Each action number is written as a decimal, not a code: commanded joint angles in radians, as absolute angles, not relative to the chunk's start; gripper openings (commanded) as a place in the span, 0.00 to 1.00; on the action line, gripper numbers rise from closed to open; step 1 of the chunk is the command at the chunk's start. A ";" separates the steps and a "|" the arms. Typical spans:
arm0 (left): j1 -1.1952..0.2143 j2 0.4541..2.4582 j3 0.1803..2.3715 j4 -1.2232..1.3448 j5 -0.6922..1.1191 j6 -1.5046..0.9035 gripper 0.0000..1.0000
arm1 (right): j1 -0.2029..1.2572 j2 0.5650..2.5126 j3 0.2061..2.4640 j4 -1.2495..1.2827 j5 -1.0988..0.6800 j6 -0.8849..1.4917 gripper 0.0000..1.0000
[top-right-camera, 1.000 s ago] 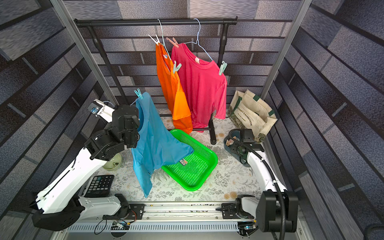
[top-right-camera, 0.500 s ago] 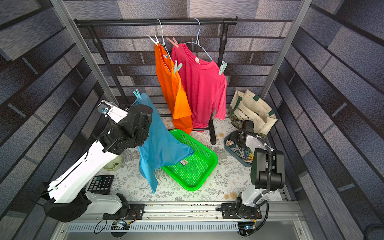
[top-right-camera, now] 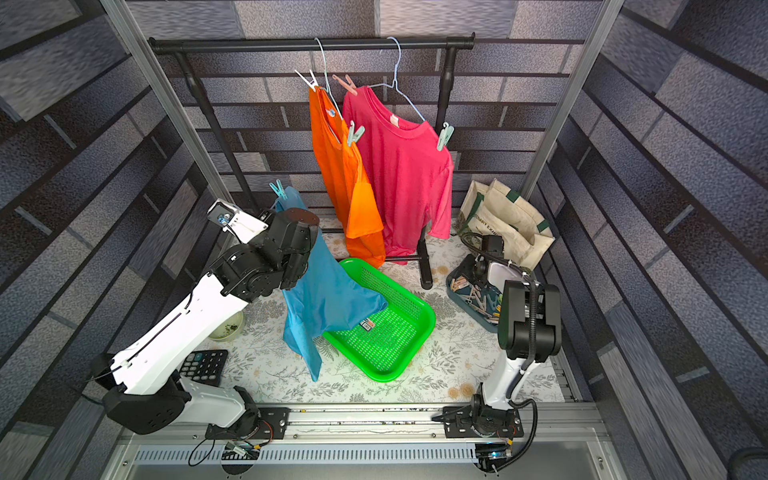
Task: Use clothespins to secure the t-shirt on both sides of the hanger
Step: Pick up the clothespin from the storage box.
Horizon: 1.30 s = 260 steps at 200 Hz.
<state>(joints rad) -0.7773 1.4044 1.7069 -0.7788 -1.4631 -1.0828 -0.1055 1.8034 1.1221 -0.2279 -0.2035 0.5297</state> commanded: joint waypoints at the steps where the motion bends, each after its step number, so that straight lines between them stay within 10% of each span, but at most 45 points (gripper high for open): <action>1: -0.772 1.402 1.733 -0.799 -1.461 -1.105 0.00 | -0.110 1.787 1.112 -0.259 -0.187 0.516 0.28; 53: -0.770 1.379 1.702 -0.789 -1.460 -1.114 0.00 | -0.109 1.744 1.075 -0.267 -0.148 0.497 0.43; 156: -0.756 1.388 1.697 -0.791 -1.450 -1.114 0.00 | -0.110 1.790 1.025 -0.192 -0.237 0.548 0.13; 260: -0.748 1.345 1.651 -0.797 -1.442 -1.121 0.00 | -0.110 1.459 1.000 -0.444 -0.108 0.419 0.04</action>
<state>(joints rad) -0.7574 1.3922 1.6730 -0.7788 -1.4399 -1.1061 -0.1055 1.5478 1.0355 -0.3405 -0.1631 0.4683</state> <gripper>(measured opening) 0.087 0.084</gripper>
